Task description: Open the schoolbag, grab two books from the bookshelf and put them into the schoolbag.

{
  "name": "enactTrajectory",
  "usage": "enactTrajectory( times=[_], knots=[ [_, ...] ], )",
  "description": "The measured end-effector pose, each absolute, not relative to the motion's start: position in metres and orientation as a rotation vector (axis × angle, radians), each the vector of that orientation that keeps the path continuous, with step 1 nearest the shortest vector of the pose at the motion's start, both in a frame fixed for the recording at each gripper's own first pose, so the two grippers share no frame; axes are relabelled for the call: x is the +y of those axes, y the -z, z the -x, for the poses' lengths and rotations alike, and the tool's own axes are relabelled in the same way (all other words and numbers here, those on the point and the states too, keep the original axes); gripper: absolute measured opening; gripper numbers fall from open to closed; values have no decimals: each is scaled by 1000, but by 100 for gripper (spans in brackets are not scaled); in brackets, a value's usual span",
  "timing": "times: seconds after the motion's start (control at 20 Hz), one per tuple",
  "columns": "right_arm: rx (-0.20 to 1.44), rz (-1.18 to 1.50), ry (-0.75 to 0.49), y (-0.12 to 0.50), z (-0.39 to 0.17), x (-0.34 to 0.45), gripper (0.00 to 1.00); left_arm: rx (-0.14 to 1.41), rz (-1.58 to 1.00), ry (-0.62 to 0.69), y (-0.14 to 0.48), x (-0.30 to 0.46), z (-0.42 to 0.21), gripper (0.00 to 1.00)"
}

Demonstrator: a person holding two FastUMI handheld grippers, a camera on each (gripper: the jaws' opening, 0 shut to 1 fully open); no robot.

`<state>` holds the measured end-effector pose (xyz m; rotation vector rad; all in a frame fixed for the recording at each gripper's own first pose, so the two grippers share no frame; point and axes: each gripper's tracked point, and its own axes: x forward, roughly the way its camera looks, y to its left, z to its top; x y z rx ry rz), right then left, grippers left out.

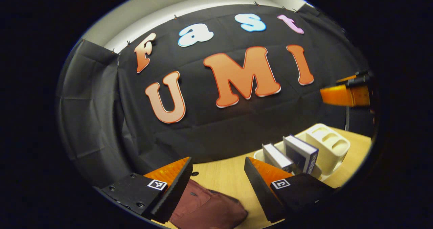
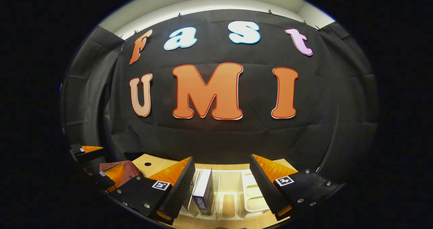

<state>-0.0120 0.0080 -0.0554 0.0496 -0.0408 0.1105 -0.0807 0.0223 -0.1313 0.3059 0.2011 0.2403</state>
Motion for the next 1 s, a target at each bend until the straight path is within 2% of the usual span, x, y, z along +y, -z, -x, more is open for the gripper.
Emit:
enactTrajectory(
  times=[0.45,1.0],
  knots=[
    [19,-3,-100,83,-9,10,96,574,-539,-176,290,36,117,98],
    [75,11,-85,109,-23,-9,97,833,-657,-135,392,38,158,98]
  ],
)
